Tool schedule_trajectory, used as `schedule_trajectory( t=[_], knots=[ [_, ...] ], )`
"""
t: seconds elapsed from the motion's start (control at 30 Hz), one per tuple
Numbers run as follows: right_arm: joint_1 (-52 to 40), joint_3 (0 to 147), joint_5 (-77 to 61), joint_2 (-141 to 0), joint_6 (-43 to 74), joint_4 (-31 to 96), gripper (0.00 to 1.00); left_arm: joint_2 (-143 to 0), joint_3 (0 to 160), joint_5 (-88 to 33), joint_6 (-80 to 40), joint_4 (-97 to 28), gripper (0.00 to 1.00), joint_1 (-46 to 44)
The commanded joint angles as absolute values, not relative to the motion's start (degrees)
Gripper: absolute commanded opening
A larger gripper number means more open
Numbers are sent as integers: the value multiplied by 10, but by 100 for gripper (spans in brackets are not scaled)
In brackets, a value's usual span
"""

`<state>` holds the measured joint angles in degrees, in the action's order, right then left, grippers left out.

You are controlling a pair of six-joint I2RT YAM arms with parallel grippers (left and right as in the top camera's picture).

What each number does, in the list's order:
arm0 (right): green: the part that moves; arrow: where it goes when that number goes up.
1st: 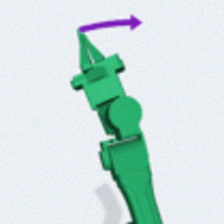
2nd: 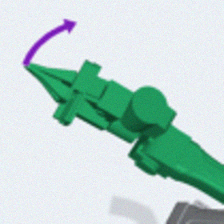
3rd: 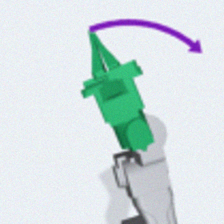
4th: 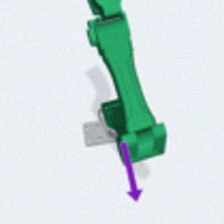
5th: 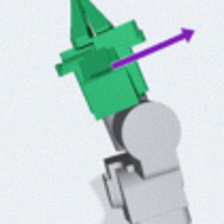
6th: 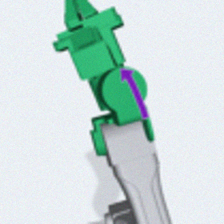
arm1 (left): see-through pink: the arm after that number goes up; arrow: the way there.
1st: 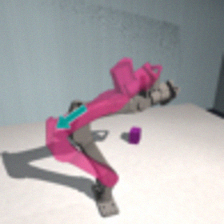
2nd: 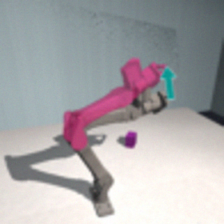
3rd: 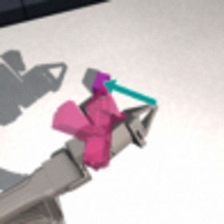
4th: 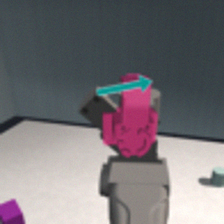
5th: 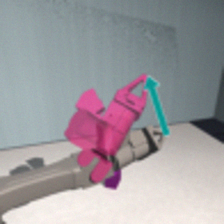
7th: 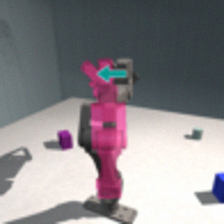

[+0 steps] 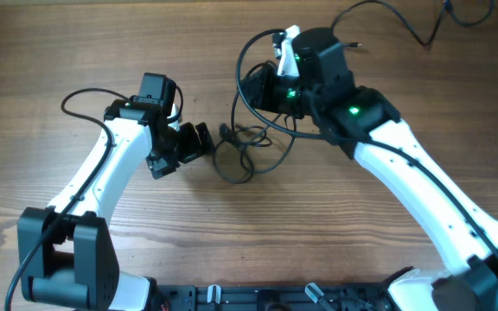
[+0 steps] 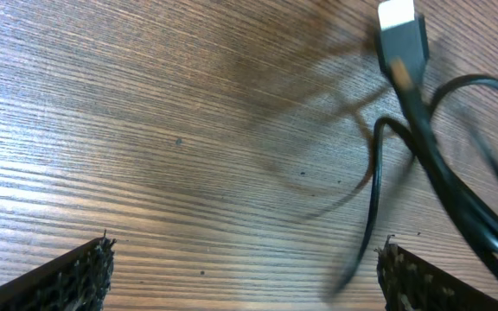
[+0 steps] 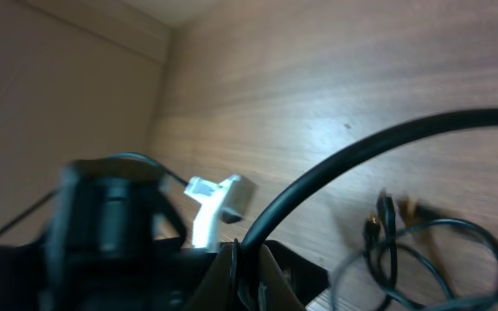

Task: Untangle cables
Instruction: 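Lift the grasped cable upward with the right gripper, then reach the left gripper toward the cable held by the right gripper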

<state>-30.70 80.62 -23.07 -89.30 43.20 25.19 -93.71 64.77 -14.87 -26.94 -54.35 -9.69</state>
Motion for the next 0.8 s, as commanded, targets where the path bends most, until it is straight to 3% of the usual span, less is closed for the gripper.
schedule_trajectory(
  t=[0.0, 0.4, 0.53, 0.63, 0.77],
  knots=[
    [-306, 806, -241, -845, 421, 227, 7, -928, 648, -154, -275, -542, 100, -95],
    [-302, 806, -303, -800, 454, 9, 12, -928, 648, -156, -275, -542, 100, -95],
    [-300, 806, -303, -799, 452, 9, 4, -928, 648, -156, -275, -542, 100, -95],
    [-300, 806, -283, -784, 449, 19, 5, -928, 648, -156, -275, -542, 100, -95],
    [-300, 806, -145, -760, 388, 114, 4, -928, 648, -156, -275, -542, 100, -95]
  ],
)
